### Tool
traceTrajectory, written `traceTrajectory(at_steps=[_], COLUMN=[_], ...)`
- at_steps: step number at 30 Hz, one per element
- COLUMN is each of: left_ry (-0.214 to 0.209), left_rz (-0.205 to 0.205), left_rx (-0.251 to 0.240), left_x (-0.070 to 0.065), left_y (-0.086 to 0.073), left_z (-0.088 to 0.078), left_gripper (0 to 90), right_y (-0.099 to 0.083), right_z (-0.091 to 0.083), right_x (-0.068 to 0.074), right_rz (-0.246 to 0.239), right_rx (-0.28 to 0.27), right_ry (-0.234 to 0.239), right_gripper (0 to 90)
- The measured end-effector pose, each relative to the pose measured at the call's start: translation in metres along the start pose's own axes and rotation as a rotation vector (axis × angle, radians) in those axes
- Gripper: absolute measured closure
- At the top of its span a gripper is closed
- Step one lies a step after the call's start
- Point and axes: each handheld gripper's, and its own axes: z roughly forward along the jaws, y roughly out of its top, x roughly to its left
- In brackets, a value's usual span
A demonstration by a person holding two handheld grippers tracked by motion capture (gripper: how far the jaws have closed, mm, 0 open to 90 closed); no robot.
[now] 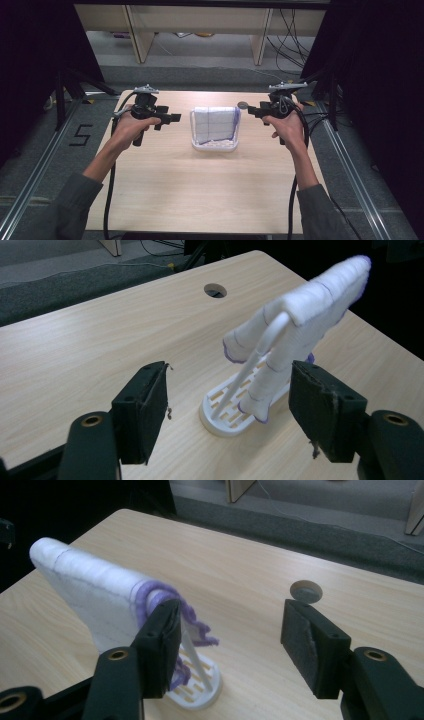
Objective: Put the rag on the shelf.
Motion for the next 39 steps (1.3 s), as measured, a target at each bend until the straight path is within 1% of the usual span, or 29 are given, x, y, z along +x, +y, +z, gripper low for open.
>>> traceTrajectory(at_steps=[2, 3, 4, 6, 8, 9, 10, 12, 13, 14, 15, 16, 17, 19, 21, 22, 23, 24, 26, 27, 29, 30, 31, 32, 33, 34, 37, 38, 39], left_ry=[-0.001, -0.002, -0.003, -0.01, -0.014, -0.017, -0.019, -0.023, -0.024, -0.025, -0.022, -0.019, -0.014, -0.012, -0.016, -0.016, -0.018, -0.013, -0.011, -0.017, -0.025, -0.031, -0.032, -0.034, -0.034, -0.037, -0.051, -0.054, -0.059], left_rz=[0.0, 0.002, 0.003, 0.018, 0.02, 0.021, 0.026, 0.026, 0.028, 0.03, 0.035, 0.038, 0.041, 0.046, 0.053, 0.049, 0.067, 0.057, 0.067, 0.069, 0.068, 0.073, 0.078, 0.087, 0.102, 0.104, 0.103, 0.099, 0.101], left_rx=[-0.005, -0.009, -0.011, 0.003, 0.003, 0.008, 0.008, 0.005, 0.005, 0.005, 0.005, 0.005, 0.003, 0.002, 0.011, 0.011, 0.024, 0.02, 0.023, 0.022, 0.021, 0.02, 0.018, 0.022, 0.029, 0.027, 0.025, 0.023, 0.023], left_x=[-0.004, -0.006, -0.008, -0.01, -0.014, -0.015, -0.016, -0.019, -0.02, -0.021, -0.022, -0.023, -0.024, -0.026, -0.027, -0.028, -0.029, -0.031, -0.034, -0.036, -0.039, -0.04, -0.041, -0.042, -0.043, -0.044, -0.045, -0.046, -0.045], left_y=[-0.005, -0.007, -0.01, -0.016, -0.023, -0.027, -0.03, -0.037, -0.039, -0.042, -0.045, -0.047, -0.05, -0.057, -0.063, -0.067, -0.07, -0.074, -0.08, -0.084, -0.092, -0.095, -0.098, -0.101, -0.104, -0.107, -0.115, -0.117, -0.119], left_z=[-0.002, -0.004, -0.005, -0.009, -0.012, -0.014, -0.015, -0.019, -0.02, -0.022, -0.024, -0.025, -0.026, -0.029, -0.031, -0.031, -0.033, -0.032, -0.033, -0.033, -0.033, -0.033, -0.033, -0.033, -0.033, -0.033, -0.034, -0.034, -0.034], left_gripper=[31.1, 31.0, 31.0, 30.5, 30.3, 30.0, 29.5, 29.3, 29.2, 29.0, 28.8, 28.6, 28.4, 28.1, 28.1, 28.1, 28.0, 28.0, 27.8, 27.8, 27.7, 27.7, 27.6, 26.7, 26.0, 25.6, 24.8, 24.6, 24.5], right_y=[-0.005, -0.008, -0.01, -0.015, -0.021, -0.024, -0.027, -0.033, -0.036, -0.038, -0.042, -0.046, -0.049, -0.054, -0.059, -0.061, -0.064, -0.067, -0.073, -0.075, -0.082, -0.086, -0.09, -0.094, -0.097, -0.101, -0.11, -0.113, -0.117], right_z=[-0.004, -0.006, -0.008, -0.011, -0.014, -0.015, -0.016, -0.017, -0.018, -0.018, -0.018, -0.019, -0.02, -0.02, -0.022, -0.023, -0.025, -0.024, -0.025, -0.025, -0.025, -0.025, -0.025, -0.025, -0.025, -0.025, -0.026, -0.026, -0.025], right_x=[0.002, 0.003, 0.004, 0.006, 0.008, 0.011, 0.011, 0.014, 0.017, 0.017, 0.02, 0.022, 0.026, 0.028, 0.03, 0.03, 0.032, 0.032, 0.034, 0.033, 0.035, 0.037, 0.04, 0.041, 0.041, 0.041, 0.045, 0.047, 0.05], right_rz=[-0.001, -0.011, 0.002, -0.002, -0.002, 0.006, -0.011, -0.016, -0.006, -0.023, -0.016, -0.023, -0.001, -0.022, -0.032, -0.047, -0.02, -0.024, -0.025, -0.04, -0.042, -0.04, -0.033, -0.025, -0.035, -0.049, -0.041, -0.028, -0.019], right_rx=[-0.005, -0.01, -0.013, -0.013, -0.017, -0.016, -0.02, -0.019, -0.017, -0.021, -0.012, -0.01, -0.003, -0.017, -0.011, -0.015, -0.001, -0.012, -0.013, -0.011, -0.011, -0.011, -0.007, -0.001, -0.004, -0.005, 0.005, 0.015, 0.005], right_ry=[-0.001, 0.001, 0.003, 0.002, 0.016, 0.015, 0.016, 0.019, 0.02, 0.023, 0.022, 0.025, 0.028, 0.027, 0.028, 0.027, 0.024, 0.029, 0.033, 0.028, 0.036, 0.043, 0.033, 0.044, 0.045, 0.041, 0.056, 0.06, 0.066], right_gripper=[41.1, 40.7, 40.2, 38.6, 38.2, 37.5, 36.3, 34.5, 33.3, 32.2, 31.6, 31.4, 31.2, 30.7, 30.4, 30.2, 30.1, 30.1, 30.1, 30.1, 30.1, 30.0, 29.9, 29.6, 29.4, 28.5, 26.8, 25.5, 24.6])
